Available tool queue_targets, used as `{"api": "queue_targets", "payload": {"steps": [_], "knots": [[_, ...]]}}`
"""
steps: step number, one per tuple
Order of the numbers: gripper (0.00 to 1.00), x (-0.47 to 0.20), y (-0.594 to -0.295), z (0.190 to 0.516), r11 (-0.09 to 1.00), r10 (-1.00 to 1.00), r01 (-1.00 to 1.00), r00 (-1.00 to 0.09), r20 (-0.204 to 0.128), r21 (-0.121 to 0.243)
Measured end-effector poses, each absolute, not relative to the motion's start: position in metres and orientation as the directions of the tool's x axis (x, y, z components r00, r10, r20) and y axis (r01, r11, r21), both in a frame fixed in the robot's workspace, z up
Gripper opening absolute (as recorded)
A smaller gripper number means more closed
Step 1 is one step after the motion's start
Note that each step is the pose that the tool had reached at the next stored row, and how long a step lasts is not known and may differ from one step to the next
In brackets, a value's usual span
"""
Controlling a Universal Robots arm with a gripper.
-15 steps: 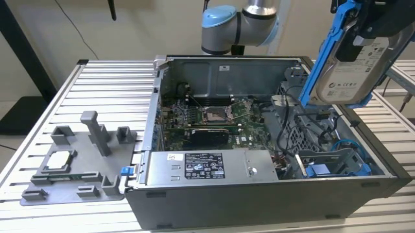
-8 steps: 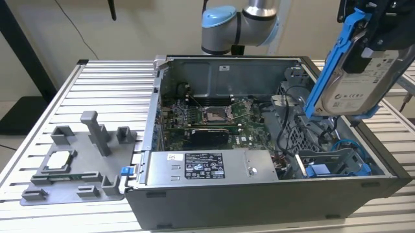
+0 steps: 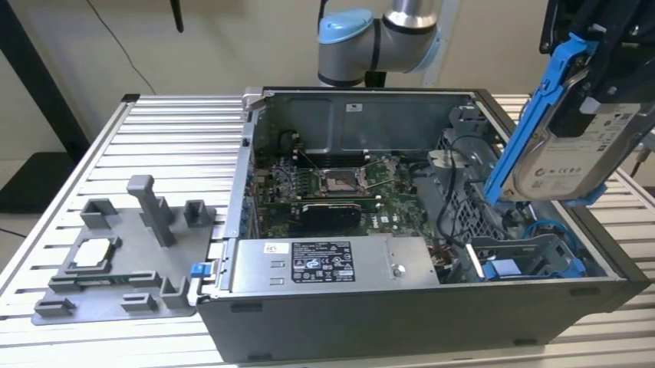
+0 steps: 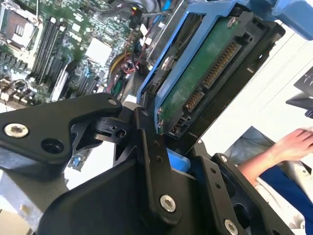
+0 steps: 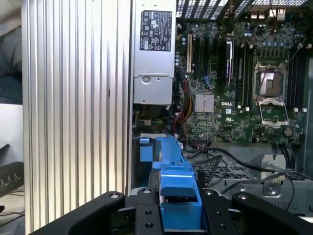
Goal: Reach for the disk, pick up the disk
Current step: 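Pick up the disk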
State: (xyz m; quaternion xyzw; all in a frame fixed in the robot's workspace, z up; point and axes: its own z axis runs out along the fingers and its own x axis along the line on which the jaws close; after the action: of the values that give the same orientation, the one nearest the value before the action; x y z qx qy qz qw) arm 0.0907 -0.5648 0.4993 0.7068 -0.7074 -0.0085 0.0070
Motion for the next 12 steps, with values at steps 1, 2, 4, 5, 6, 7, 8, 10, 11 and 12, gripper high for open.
{"api": "queue_targets", "payload": {"steps": [1,2,4,5,6,7,8,10,11,12], "knots": [[0.0,0.09,-0.566,0.498,0.001,-1.0,-1.0,-0.001,-0.002,0.022],[0.0,0.09,-0.567,0.497,0.001,-1.0,-1.0,-0.001,-0.002,0.022],[0.0,0.09,-0.569,0.494,0.001,-1.0,-1.0,-0.001,-0.002,0.022],[0.0,0.09,-0.57,0.493,0.001,-1.0,-1.0,-0.001,-0.002,0.022],[0.0,0.089,-0.571,0.492,0.001,-1.0,-1.0,-0.001,-0.002,0.022],[0.0,0.089,-0.571,0.491,0.001,-1.0,-1.0,-0.001,-0.002,0.022],[0.0,0.089,-0.572,0.49,0.001,-1.0,-1.0,-0.001,-0.002,0.022],[0.0,0.089,-0.572,0.487,0.001,-1.0,-1.0,-0.001,-0.002,0.022],[0.0,0.089,-0.572,0.486,0.001,-1.0,-1.0,-0.001,-0.002,0.022],[0.0,0.088,-0.572,0.485,0.001,-1.0,-1.0,-0.001,-0.002,0.022]]}}
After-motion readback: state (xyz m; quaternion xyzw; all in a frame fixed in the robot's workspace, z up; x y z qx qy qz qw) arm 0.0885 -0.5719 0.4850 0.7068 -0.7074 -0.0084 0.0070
